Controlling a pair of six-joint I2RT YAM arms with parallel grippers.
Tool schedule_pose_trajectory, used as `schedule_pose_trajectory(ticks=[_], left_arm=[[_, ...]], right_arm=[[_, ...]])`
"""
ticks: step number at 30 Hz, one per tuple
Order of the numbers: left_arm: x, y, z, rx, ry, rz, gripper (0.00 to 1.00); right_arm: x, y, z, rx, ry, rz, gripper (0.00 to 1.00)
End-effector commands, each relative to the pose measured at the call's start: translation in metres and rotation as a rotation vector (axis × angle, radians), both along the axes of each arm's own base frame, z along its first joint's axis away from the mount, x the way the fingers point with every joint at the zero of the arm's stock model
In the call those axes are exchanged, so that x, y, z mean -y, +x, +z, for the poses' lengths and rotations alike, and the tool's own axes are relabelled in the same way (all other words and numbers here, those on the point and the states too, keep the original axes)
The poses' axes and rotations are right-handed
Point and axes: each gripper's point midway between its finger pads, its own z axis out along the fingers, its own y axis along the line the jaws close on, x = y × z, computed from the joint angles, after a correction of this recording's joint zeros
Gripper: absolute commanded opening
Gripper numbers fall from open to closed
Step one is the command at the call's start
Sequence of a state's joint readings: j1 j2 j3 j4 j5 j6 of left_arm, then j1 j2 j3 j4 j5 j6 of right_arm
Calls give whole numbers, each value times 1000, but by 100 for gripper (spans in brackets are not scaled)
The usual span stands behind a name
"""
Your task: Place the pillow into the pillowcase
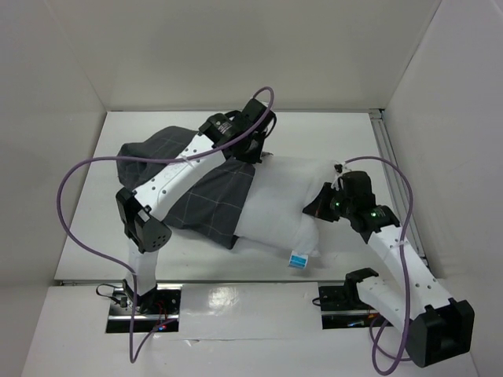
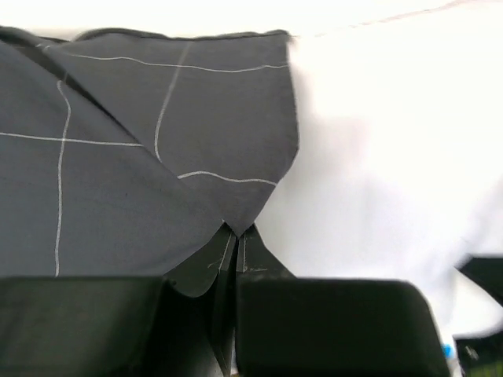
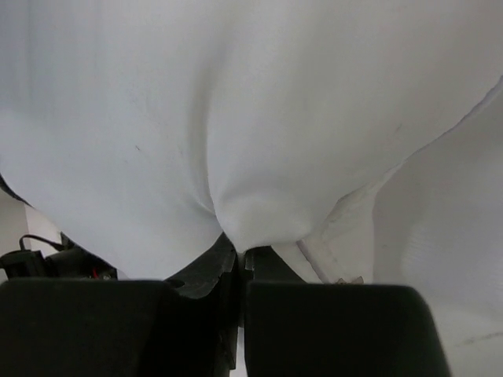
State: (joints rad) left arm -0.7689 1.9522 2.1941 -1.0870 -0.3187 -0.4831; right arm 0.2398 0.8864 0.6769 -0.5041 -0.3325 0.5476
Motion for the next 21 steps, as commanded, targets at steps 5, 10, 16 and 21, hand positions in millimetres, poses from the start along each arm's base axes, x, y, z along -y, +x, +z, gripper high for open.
schedule_pose_trajectory(ticks=[5, 10, 16, 21], left_arm=[[117, -53, 67, 29, -394, -334, 0], [167, -85, 67, -58, -518, -403, 0], [163, -97, 35, -50, -377, -372, 15], [85, -76, 62, 148, -181, -194, 90]], right_arm=[[-7, 3, 33, 111, 37, 30, 0], [-16, 10, 39, 121, 62, 54, 0], [-6, 14, 50, 152, 2, 29, 0], [16, 16, 57, 154, -109, -38, 0]])
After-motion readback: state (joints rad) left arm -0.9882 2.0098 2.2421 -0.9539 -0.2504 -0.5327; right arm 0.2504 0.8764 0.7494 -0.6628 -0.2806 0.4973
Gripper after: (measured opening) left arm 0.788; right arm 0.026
